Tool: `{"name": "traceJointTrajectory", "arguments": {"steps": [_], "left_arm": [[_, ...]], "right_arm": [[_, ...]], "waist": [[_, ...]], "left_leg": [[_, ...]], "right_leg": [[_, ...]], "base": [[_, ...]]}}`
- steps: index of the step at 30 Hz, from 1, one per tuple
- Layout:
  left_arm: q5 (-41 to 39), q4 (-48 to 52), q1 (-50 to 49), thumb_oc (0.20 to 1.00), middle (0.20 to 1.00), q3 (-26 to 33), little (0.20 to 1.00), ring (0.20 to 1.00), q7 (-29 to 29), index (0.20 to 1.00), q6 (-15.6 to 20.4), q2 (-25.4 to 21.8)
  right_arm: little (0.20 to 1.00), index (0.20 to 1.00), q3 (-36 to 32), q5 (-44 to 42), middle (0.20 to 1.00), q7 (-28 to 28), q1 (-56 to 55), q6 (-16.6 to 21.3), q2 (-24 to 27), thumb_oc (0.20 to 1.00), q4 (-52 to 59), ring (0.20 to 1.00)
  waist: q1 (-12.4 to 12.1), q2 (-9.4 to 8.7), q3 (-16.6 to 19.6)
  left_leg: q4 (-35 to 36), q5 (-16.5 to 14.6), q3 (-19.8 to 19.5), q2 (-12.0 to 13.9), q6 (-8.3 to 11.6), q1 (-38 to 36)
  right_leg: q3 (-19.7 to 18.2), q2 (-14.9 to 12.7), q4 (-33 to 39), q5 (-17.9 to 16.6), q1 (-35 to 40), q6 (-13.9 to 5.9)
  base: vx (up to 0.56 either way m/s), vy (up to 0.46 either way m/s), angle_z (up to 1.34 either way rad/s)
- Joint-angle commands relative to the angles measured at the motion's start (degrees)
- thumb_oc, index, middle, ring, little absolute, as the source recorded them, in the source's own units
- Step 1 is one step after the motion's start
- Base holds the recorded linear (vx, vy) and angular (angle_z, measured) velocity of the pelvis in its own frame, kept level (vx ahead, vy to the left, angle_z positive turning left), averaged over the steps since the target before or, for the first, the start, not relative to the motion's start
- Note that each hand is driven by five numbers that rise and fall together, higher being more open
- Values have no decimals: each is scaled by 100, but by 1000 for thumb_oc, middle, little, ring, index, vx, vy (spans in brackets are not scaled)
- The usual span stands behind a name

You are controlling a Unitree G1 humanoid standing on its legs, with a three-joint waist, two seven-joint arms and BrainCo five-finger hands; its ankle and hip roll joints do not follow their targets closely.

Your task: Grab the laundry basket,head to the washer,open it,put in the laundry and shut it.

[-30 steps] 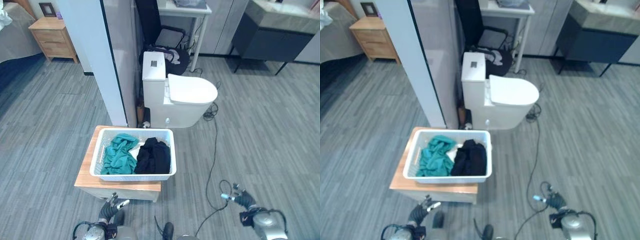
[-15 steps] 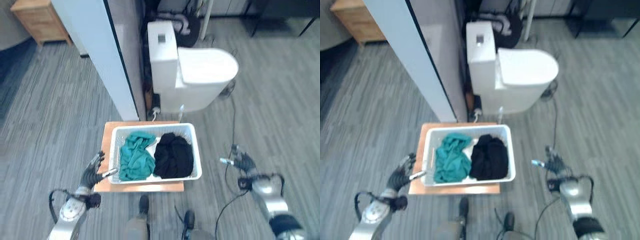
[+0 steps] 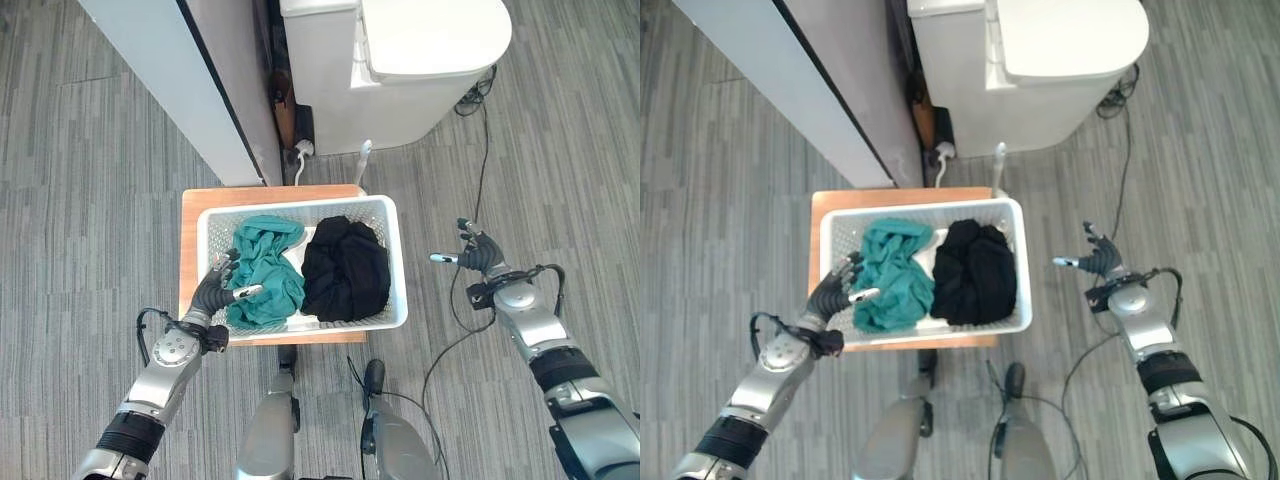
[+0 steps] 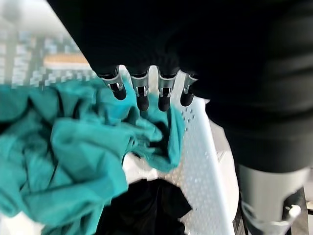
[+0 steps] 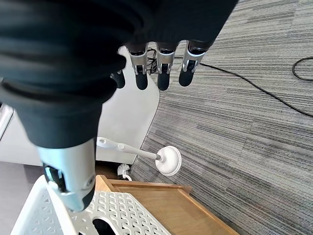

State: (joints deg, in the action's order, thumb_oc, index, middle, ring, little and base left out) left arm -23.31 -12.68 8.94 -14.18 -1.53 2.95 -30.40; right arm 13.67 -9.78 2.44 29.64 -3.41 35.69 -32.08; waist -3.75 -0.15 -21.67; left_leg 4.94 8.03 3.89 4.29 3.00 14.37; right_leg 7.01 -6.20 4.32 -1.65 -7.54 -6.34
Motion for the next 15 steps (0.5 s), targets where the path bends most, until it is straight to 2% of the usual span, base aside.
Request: {"name": "traceJointTrajectory", "arguments": {"steps": [1,8,10,15], "left_arm": [[-169,-139,15,1000,1000,56,1000,1000,-101,1000,76,240],[307,660,81,1000,1000,540,1000,1000,-292,1000,216,46],[463,1250,-149,1000,1000,934,1000,1000,-317,1000,338,-92],[491,1501,-528,1000,1000,1443,1000,1000,-418,1000,413,-184]], "right_arm": [[1000,1000,291,313,1000,122,384,61,215,1000,272,1000],[1000,1000,151,551,1000,154,174,36,92,1000,539,1000],[1000,1000,7,541,1000,119,-66,81,62,1000,534,1000],[1000,1000,-149,403,1000,6,-374,124,-45,1000,623,1000]], "waist": [[13,-61,267],[-21,-32,232],[-78,-18,240],[-130,15,245]], "left_leg": [[-283,-242,-102,355,85,203],[-265,-269,-129,360,107,136],[-275,-293,-160,346,121,109],[-325,-331,-177,330,132,97]], "right_leg": [[-8,-345,-512,-335,-832,-55],[51,-352,-514,-301,-774,-54],[70,-361,-535,-275,-738,-55],[62,-373,-602,-234,-737,-49]], "base": [[0,0,0],[6,-5,0],[31,-31,3],[6,-9,3]]}}
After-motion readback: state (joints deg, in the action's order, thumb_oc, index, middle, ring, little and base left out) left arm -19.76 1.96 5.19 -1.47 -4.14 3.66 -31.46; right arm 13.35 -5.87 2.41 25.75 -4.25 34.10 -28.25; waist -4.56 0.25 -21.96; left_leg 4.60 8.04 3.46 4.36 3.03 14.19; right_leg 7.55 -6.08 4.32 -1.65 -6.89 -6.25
